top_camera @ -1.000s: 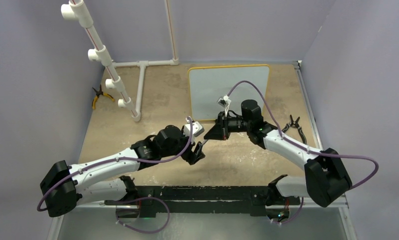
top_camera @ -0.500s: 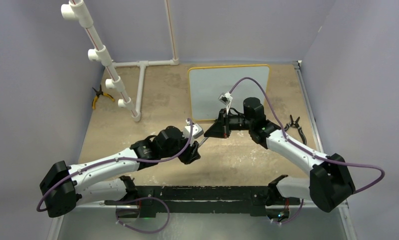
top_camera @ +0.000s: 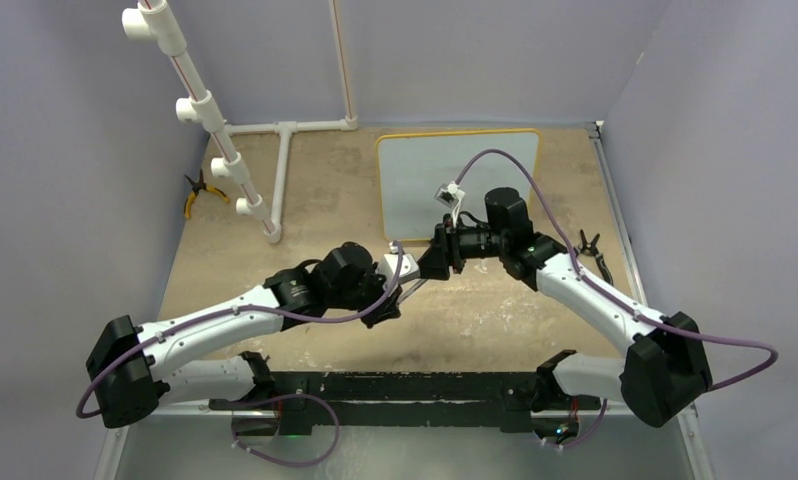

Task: Write a sentence on the whiteboard
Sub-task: Open the whiteboard marker at the center of the board.

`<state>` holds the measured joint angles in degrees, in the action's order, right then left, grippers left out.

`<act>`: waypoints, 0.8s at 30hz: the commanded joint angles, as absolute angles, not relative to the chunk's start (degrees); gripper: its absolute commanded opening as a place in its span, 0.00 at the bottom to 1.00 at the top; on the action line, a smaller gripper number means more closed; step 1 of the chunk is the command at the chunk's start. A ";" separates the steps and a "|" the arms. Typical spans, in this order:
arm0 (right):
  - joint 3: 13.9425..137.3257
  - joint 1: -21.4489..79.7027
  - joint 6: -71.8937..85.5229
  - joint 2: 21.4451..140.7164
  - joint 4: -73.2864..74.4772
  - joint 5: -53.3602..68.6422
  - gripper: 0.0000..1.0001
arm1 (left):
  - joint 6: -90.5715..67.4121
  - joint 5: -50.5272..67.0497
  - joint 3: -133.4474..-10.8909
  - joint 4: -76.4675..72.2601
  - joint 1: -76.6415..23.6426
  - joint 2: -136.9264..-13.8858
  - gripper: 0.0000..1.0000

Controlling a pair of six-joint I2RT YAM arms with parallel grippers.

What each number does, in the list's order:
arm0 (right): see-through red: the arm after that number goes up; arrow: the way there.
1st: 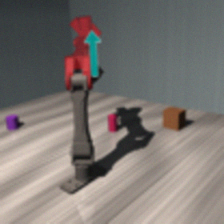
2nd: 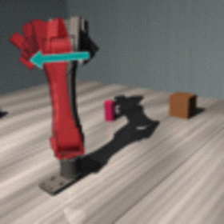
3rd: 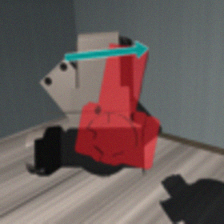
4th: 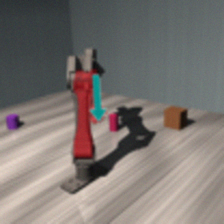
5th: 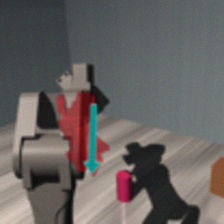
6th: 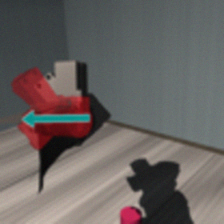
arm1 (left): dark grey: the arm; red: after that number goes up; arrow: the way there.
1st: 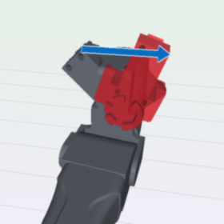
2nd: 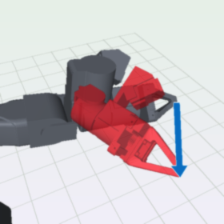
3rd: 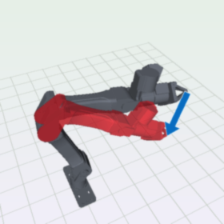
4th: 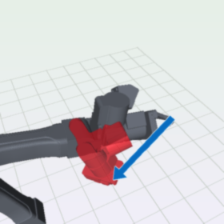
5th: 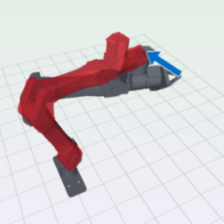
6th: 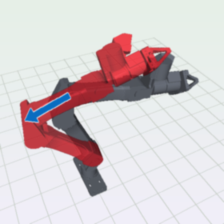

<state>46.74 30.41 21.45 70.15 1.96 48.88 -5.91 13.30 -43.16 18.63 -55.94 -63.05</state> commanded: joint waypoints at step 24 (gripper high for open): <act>50.75 33.59 13.18 74.31 17.73 52.51 0.31 | 5.37 18.38 -46.06 19.80 -56.08 -67.32 0.00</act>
<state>48.23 33.26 14.35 73.89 17.06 51.53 4.16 16.36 -45.23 21.58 -55.96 -67.29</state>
